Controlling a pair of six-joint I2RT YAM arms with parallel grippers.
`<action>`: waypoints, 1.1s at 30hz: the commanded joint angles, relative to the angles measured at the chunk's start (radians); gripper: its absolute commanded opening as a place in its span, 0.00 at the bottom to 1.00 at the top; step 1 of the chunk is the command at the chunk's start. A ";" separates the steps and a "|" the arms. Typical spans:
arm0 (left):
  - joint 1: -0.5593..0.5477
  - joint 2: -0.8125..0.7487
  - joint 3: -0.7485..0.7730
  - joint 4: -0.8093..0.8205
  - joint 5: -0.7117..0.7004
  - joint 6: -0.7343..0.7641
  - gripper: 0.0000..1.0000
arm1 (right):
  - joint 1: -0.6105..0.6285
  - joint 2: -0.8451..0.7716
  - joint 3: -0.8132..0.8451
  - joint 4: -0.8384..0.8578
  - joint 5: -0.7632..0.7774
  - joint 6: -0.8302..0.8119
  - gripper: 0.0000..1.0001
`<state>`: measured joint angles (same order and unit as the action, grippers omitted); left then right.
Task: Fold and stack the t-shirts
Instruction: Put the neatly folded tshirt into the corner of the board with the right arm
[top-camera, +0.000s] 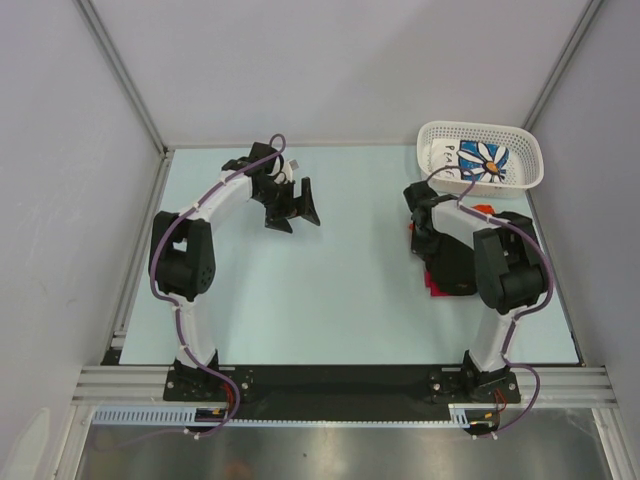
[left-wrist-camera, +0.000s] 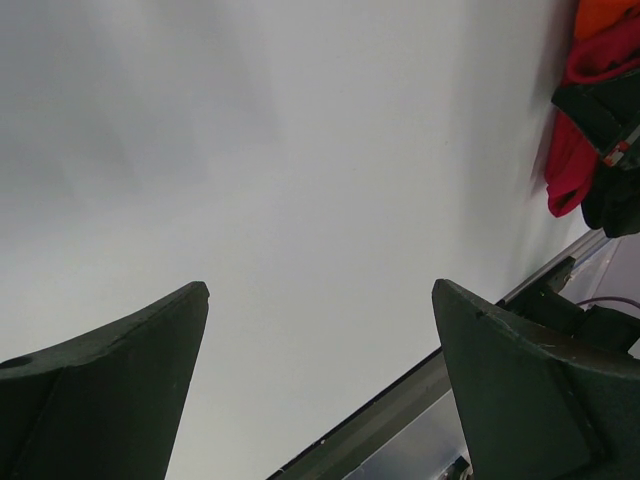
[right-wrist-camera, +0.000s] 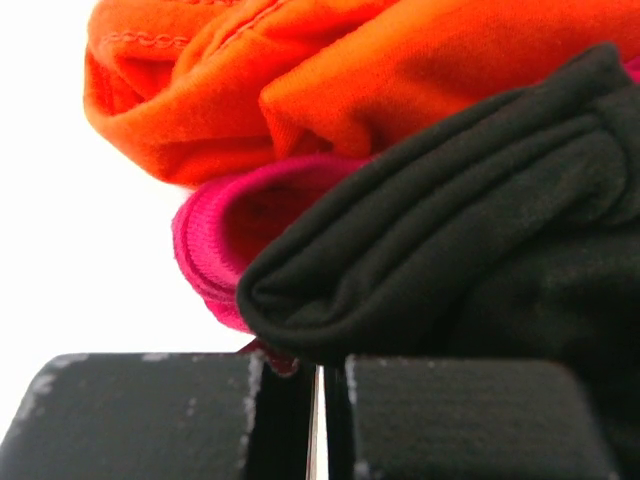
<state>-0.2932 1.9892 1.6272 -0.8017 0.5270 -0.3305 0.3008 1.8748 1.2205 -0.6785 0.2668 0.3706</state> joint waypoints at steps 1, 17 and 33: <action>0.006 -0.029 0.043 0.001 0.021 0.024 1.00 | -0.109 0.057 -0.098 -0.061 0.130 -0.044 0.00; 0.009 -0.023 0.049 -0.002 0.021 0.025 1.00 | -0.259 0.004 -0.162 -0.044 0.203 -0.090 0.00; 0.008 -0.078 0.071 0.018 0.005 0.038 1.00 | -0.013 -0.255 0.100 0.021 0.069 -0.143 0.68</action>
<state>-0.2924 1.9881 1.6451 -0.8028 0.5304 -0.3298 0.1196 1.8137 1.1759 -0.7284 0.3813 0.2749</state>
